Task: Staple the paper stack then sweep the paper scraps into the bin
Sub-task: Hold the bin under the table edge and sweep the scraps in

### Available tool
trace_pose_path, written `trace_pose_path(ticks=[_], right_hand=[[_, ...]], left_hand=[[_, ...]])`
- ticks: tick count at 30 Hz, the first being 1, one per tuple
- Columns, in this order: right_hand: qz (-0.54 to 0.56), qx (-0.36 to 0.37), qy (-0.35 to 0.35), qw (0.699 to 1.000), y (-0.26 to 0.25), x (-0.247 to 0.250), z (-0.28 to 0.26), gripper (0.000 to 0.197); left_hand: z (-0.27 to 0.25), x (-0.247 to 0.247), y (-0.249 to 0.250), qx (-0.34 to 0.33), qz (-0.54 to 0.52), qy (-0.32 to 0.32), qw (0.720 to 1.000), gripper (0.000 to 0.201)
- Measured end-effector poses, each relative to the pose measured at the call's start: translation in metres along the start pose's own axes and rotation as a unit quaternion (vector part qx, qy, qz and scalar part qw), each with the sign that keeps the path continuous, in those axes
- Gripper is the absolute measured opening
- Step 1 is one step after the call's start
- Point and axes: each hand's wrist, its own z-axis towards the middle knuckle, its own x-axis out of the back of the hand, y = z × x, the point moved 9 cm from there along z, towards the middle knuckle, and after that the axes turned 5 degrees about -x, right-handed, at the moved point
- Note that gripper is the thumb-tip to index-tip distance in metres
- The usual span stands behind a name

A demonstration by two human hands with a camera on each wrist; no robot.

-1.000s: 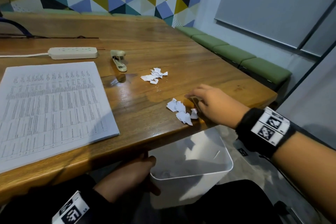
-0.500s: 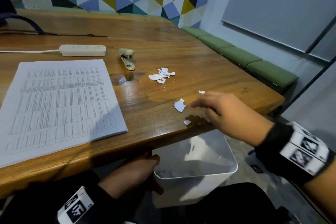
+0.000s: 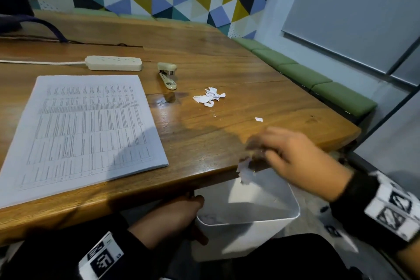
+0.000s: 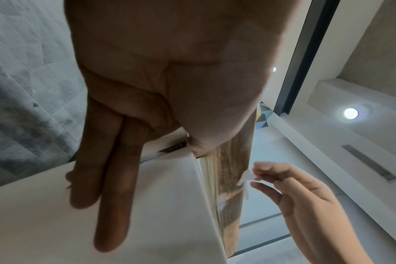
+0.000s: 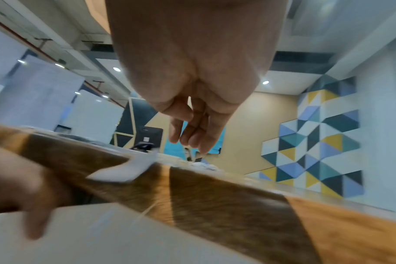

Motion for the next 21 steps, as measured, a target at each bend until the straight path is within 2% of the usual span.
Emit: trace_pose_path(ticks=[2, 4, 8, 12, 17, 19, 21], right_hand=[[0.012, -0.048, 0.044, 0.998, 0.027, 0.018, 0.020, 0.032], [-0.030, -0.092, 0.054, 0.994, 0.062, 0.021, 0.048, 0.036], [-0.063, -0.121, -0.019, 0.990, 0.097, -0.003, 0.082, 0.044], [-0.054, -0.102, -0.016, 0.993, 0.069, -0.008, 0.056, 0.038], [-0.036, -0.027, -0.008, 0.999, 0.013, -0.021, -0.011, 0.044], [-0.001, -0.017, -0.004, 1.000, 0.005, -0.022, -0.024, 0.052], [0.008, -0.020, 0.008, 1.000, 0.007, -0.019, -0.025, 0.049]], left_hand=[[0.003, -0.003, -0.001, -0.009, 0.006, -0.008, 1.000, 0.033], [0.004, -0.006, 0.001, -0.017, 0.017, -0.013, 1.000, 0.033], [0.005, -0.007, 0.001, -0.012, 0.024, -0.019, 0.999, 0.026], [0.005, -0.006, -0.001, -0.008, 0.010, -0.016, 1.000, 0.029], [0.007, -0.002, -0.002, -0.004, 0.015, -0.008, 1.000, 0.042], [0.008, -0.002, -0.001, -0.014, 0.014, -0.006, 1.000, 0.045], [0.007, 0.001, -0.001, -0.021, 0.035, 0.017, 0.999, 0.041]])
